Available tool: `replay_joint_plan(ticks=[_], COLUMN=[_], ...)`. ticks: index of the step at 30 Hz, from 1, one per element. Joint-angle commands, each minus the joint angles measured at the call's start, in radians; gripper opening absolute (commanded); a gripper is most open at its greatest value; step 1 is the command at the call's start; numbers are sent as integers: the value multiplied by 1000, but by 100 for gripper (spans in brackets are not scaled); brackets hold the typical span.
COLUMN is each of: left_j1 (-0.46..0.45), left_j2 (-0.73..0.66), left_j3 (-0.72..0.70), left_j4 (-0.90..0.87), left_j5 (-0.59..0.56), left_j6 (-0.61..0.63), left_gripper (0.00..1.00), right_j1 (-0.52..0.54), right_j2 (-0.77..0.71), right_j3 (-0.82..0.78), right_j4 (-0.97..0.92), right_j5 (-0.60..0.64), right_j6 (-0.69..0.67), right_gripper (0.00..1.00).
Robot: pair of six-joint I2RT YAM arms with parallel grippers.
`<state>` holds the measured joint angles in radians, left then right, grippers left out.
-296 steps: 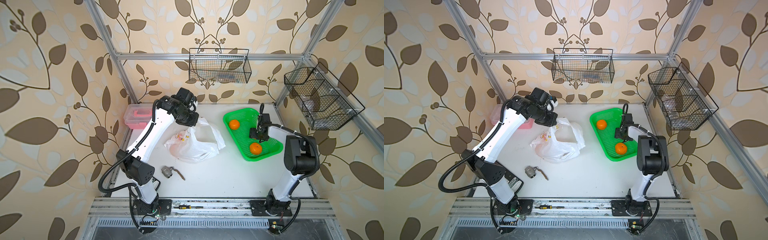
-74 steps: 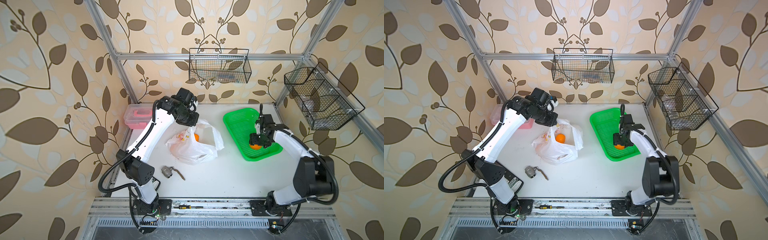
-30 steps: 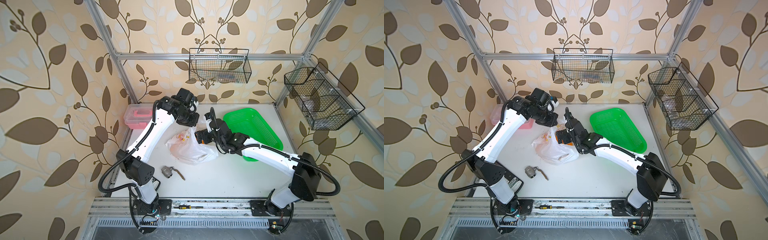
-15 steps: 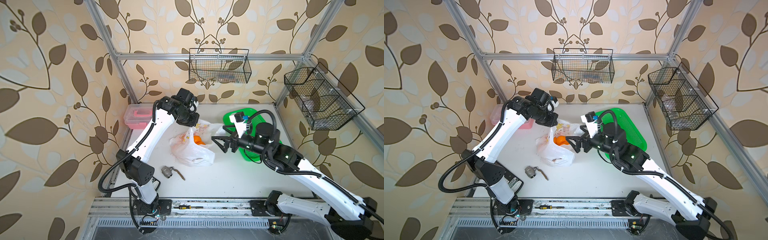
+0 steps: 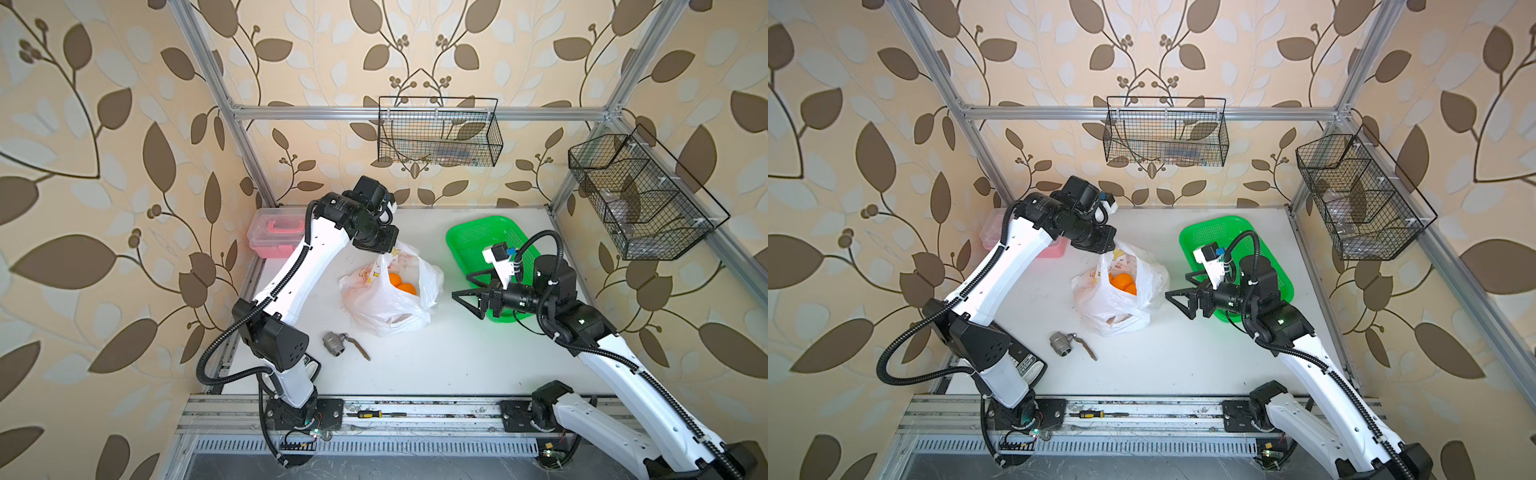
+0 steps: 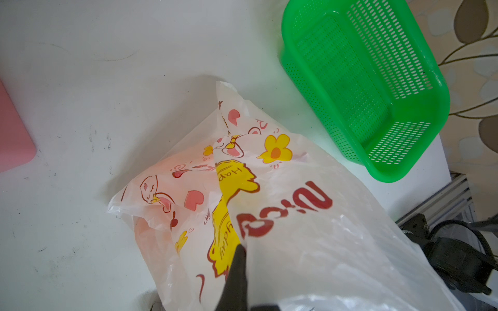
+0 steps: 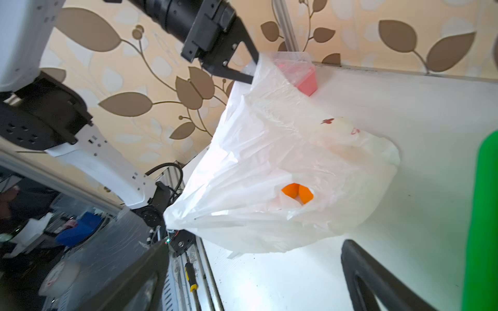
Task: Place the oranges into plastic bags & tie knots
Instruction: Adjust the plastic bag at the center of the board.
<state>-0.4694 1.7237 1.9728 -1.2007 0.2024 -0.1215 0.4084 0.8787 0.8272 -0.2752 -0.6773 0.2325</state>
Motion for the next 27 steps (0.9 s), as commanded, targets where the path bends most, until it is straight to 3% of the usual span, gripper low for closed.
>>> replay_joint_plan(ticks=[1, 8, 13, 22, 27], left_j1=[9, 9, 9, 9, 10], left_j2=[-6, -7, -7, -10, -16], left_j3=[23, 22, 23, 15, 16], left_j4=[-3, -7, -7, -7, -7], left_j5=[7, 8, 4, 5, 2], left_j6=[16, 17, 17, 17, 17], left_gripper=[0, 0, 0, 0, 0], right_j1=[93, 172, 238, 324, 335], right_j2=[32, 180, 253, 330, 337], right_j3=[-5, 128, 114, 113, 76], right_j4=[53, 54, 110, 181, 161], right_j5=[-77, -57, -42, -1, 20], right_j6=[-74, -127, -107, -72, -64], right_gripper=[100, 100, 99, 81, 78])
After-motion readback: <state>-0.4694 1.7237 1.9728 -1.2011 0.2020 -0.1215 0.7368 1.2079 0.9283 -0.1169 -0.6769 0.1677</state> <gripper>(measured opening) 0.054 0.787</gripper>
